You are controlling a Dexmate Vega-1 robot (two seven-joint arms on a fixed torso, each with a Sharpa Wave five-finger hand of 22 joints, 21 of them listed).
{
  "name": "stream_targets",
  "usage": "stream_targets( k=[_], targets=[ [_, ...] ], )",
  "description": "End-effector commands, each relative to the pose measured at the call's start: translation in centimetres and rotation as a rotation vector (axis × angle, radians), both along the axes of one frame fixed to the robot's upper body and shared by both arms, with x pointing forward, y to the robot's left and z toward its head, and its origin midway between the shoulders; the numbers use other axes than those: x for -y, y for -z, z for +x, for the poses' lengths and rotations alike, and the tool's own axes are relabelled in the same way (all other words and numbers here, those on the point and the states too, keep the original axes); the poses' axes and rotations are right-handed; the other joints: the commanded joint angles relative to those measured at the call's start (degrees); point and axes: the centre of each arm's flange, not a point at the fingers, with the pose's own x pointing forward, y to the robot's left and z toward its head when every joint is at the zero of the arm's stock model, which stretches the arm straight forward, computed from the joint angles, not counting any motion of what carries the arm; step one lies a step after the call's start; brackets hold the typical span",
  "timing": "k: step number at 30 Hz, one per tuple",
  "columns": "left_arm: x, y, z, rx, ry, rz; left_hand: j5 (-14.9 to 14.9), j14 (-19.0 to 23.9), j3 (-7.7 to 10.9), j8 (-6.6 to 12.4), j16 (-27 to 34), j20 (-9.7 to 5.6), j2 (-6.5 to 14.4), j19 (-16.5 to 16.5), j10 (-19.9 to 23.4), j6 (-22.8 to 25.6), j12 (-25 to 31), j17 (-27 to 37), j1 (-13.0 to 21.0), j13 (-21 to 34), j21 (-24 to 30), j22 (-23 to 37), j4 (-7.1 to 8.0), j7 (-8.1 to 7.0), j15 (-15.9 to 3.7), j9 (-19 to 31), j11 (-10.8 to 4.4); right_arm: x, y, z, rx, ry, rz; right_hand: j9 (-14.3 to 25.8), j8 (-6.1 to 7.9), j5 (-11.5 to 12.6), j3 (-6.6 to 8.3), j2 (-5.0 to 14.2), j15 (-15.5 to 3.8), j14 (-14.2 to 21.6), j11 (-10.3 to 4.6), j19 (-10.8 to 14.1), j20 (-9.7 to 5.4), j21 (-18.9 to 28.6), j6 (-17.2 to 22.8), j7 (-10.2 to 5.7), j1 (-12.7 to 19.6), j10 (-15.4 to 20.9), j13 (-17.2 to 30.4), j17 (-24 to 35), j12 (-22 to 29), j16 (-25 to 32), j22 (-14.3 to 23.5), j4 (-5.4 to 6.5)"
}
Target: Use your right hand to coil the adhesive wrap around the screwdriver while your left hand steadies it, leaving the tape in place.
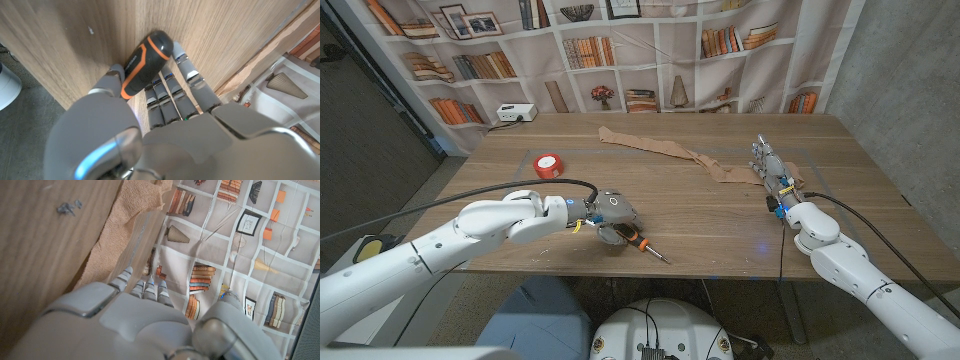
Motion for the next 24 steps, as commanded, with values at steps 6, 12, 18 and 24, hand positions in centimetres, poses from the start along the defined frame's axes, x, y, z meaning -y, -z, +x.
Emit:
stream_targets(
  k=[6, 12, 18, 24],
  targets=[
    [0.38, 1.01, 0.03, -0.039, -0.012, -0.017, 1.5, 5.1, -0.41, 1.82, 3.2, -3.48, 3.0, 3.1, 3.8, 6.0, 1.5, 2.7, 12.6, 2.5, 3.4, 0.9, -0.08, -1.20, -1.60, 1.3, 0.85, 0.13, 0.35, -0.02, -0.003, -0.001, 0.015, 0.3, 0.27, -0.2, 0.08, 0.32, -0.16, -1.7, 0.03, 0.1, 0.06, 0.2, 0.2, -0.25, 0.1, -0.1, 0.2, 0.3, 0.4, 0.3, 0.3, -0.25],
    [0.47, 1.37, 0.06, -0.060, -0.016, -0.071, 1.4, 10.2, -2.20, 5.27, 6.9, -5.30, 4.7, 4.1, 8.3, 9.8, 3.5, 5.7, 23.0, 5.9, 8.1, 2.1, -0.27, 1.54, -1.50, 3.9, 1.34, 0.13, 0.46, -0.01, -0.005, -0.001, 0.016, 0.3, 0.26, -0.2, 0.06, 0.34, -0.12, -1.7, 0.04, 0.1, 0.05, 0.2, 0.2, -0.24, 0.1, 0.0, 0.2, 0.3, 0.4, 0.3, 0.3, -0.28],
    [0.48, 1.47, 0.13, -0.085, -0.019, -0.131, 1.1, 14.3, -2.41, 6.65, 7.9, -6.22, 5.3, 4.2, 10.1, 10.9, 4.4, 6.0, 27.6, 7.7, 10.8, 2.8, -0.03, 2.91, -1.76, 5.3, 1.55, 0.13, 0.47, 0.01, -0.006, 0.002, 0.020, 0.3, 0.26, -0.2, 0.06, 0.42, -0.17, -1.7, 0.16, 0.1, 0.02, 0.2, 0.3, -0.26, 0.1, 0.0, 0.2, 0.3, 0.4, 0.3, 0.3, -0.28],
    [0.21, 1.36, 0.12, -0.112, -0.033, -0.229, 0.6, 14.8, -2.54, 6.69, 7.6, -6.46, 5.5, 3.6, 9.0, 10.1, 4.0, 5.9, 28.9, 8.5, 11.9, 3.1, 0.20, 3.52, -1.66, 5.8, 1.86, 0.14, 0.39, 0.05, -0.004, 0.003, 0.018, 0.3, 0.26, -0.2, 0.06, 0.45, -0.16, -1.7, 0.18, 0.1, 0.04, 0.2, 0.3, -0.29, 0.1, 0.1, 0.2, 0.3, 0.5, 0.3, 0.3, -0.30]
  ],
)
